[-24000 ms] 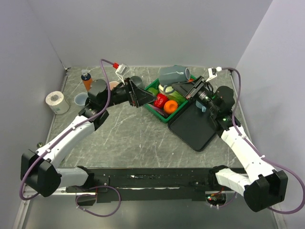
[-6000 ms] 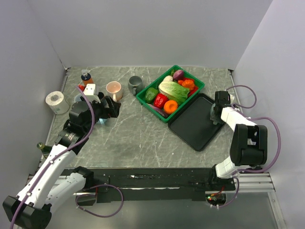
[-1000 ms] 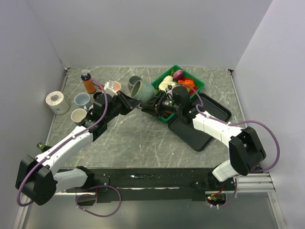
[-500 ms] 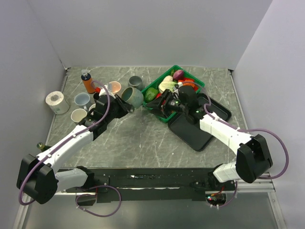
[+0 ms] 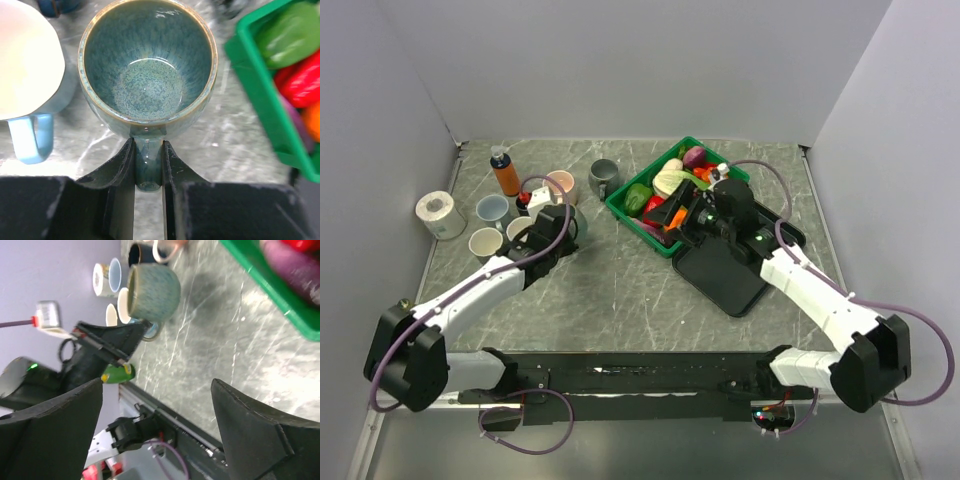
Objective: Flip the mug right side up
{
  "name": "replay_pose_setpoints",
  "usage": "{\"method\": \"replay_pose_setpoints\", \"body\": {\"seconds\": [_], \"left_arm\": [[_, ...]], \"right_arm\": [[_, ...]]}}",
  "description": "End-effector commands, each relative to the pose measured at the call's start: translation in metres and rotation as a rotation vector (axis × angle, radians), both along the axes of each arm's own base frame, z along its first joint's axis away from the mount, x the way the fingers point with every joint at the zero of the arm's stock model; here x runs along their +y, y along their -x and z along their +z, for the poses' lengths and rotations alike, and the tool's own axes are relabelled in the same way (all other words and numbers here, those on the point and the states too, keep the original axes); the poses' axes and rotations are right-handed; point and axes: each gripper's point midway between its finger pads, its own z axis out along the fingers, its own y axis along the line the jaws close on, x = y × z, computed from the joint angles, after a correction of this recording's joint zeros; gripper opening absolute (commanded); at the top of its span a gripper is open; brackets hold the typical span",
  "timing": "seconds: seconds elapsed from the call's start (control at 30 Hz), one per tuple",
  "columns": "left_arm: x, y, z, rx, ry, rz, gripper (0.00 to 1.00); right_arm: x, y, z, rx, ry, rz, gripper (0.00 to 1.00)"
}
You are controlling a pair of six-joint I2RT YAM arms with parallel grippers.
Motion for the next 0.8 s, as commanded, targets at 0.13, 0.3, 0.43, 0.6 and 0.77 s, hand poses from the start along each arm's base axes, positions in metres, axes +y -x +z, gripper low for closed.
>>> {"method": "replay_pose_setpoints", "body": {"seconds": [0.13, 0.3, 0.43, 0.6, 0.77], "left_arm": [[-0.008, -0.044, 0.035, -0.189, -0.019, 0.05, 0.01], [-0.011, -0.051, 0.019, -0.177, -0.066, 0.041, 0.01], [-0.014, -0.056, 0.005, -0.171, -0.082, 0.048, 0.01], [-0.014, -0.054, -0.019, -0.127, -0.104, 0.054, 0.01], [-0.015, -0.048, -0.027, -0.12, -0.108, 0.051, 0.3]], "right_arm": [[-0.023, -0.007, 0.01, -0.063, 0.052, -0.033, 1.0], [-0.028, -0.006, 0.005, -0.046, 0.044, -0.036, 1.0], [-0.033, -0.008, 0.004, -0.043, 0.048, -0.059, 1.0], [-0.035, -0.009, 0.0, -0.034, 0.048, -0.061, 1.0], [-0.038, -0.01, -0.001, -0.026, 0.043, -0.064, 1.0]]}}
